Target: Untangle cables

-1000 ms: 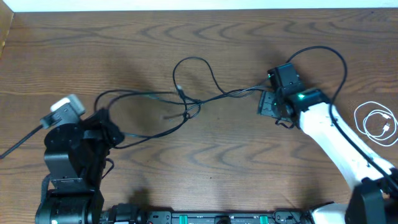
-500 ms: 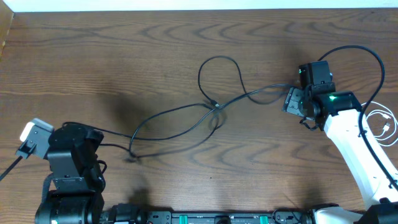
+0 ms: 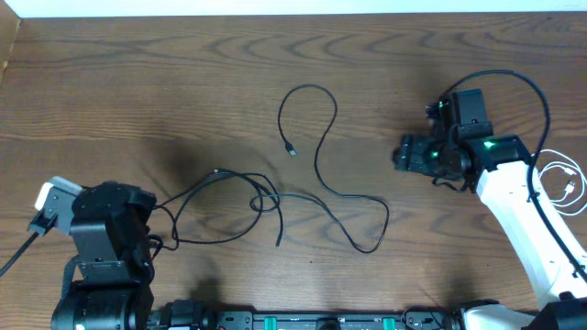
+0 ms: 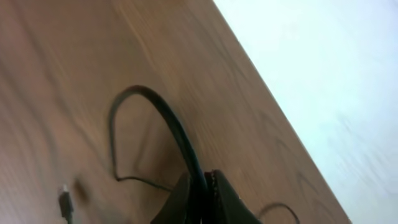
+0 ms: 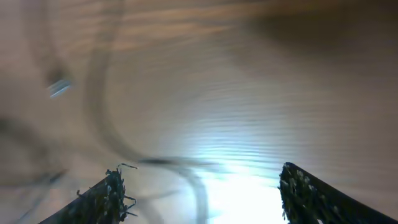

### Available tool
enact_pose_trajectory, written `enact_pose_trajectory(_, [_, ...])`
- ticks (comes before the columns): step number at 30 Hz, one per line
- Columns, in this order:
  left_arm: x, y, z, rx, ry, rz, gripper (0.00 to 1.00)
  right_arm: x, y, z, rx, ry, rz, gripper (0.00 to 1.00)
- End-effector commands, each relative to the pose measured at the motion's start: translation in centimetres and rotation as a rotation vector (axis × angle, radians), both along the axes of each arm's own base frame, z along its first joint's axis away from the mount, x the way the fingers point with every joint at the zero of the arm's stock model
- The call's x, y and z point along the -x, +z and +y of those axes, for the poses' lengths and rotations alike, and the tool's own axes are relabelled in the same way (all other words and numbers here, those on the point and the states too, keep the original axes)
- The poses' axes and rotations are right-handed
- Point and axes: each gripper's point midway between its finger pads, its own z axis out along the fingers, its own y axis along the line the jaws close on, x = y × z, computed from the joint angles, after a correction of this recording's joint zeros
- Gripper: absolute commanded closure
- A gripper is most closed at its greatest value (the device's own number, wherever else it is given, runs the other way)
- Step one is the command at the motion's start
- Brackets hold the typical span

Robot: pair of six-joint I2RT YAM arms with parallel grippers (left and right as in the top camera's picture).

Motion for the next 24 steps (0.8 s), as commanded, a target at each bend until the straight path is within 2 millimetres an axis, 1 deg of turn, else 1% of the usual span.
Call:
enact_pose_trajectory(1, [-1.6,0.7,-3.3,0.039,-0.219,-0.035,0.92,2.3,3.3,7.6,-0.293,0.346,-0.056,0.25])
enact_pose_trajectory(5, [-3.3,3.0,-6.5,-0.01,-0.463,-0.125,0.92,3.2,4.1,10.8,-0.302,0.502,-0.123,0.23])
enact_pose_trajectory(6, [-3.5,3.5,-7.1,-0.019,-0.501,-0.147,0.92,3.5,4.2,11.5,-0.3,0.542,-0.142,0.22])
enact_pose_trajectory(7, [-3.7,4.0,-7.5,-0.026,-0.531,-0.17,0.92,3.8,4.3,12.4,-0.293,0.595,-0.167,0.22])
enact_pose_trajectory(10, [-4.0,4.8,-7.8,-0.031,-0.545,-0.204,0.92,4.3,3.9,14.3,-0.241,0.716,-0.233,0.21])
enact_pose_trajectory(11, [-4.0,4.8,-7.8,-0.032,-0.545,-0.206,0.92,4.2,3.4,14.7,-0.199,0.729,-0.248,0.2])
enact_pose_trajectory(14, [-4.0,4.7,-7.8,-0.031,-0.545,-0.202,0.92,3.2,1.0,15.1,-0.035,0.734,-0.267,0.1])
enact_pose_trajectory(15, [-4.0,4.7,-7.8,-0.03,-0.545,-0.201,0.92,3.1,0.3,15.3,-0.001,0.748,-0.27,0.08])
enact_pose_trajectory(16, [-4.0,4.7,-7.8,-0.03,-0.545,-0.201,0.92,3.3,-1.0,16.1,0.031,0.799,-0.268,0.09])
enact_pose_trajectory(19, [-4.0,4.7,-7.8,-0.031,-0.545,-0.201,0.91,4.1,-3.2,18.5,0.01,0.867,-0.244,0.1])
enact_pose_trajectory(22, [-4.0,4.7,-7.8,-0.031,-0.545,-0.201,0.9,4.5,-5.4,20.0,0.019,0.905,-0.224,0.13])
enact_pose_trajectory(23, [-4.0,4.7,-7.8,-0.031,-0.545,-0.201,0.87,4.7,-6.1,20.3,0.019,0.913,-0.215,0.14])
enact_pose_trajectory(24, [-4.0,4.7,-7.8,-0.033,-0.546,-0.2,0.87,4.8,-6.8,20.6,0.021,0.922,-0.203,0.15])
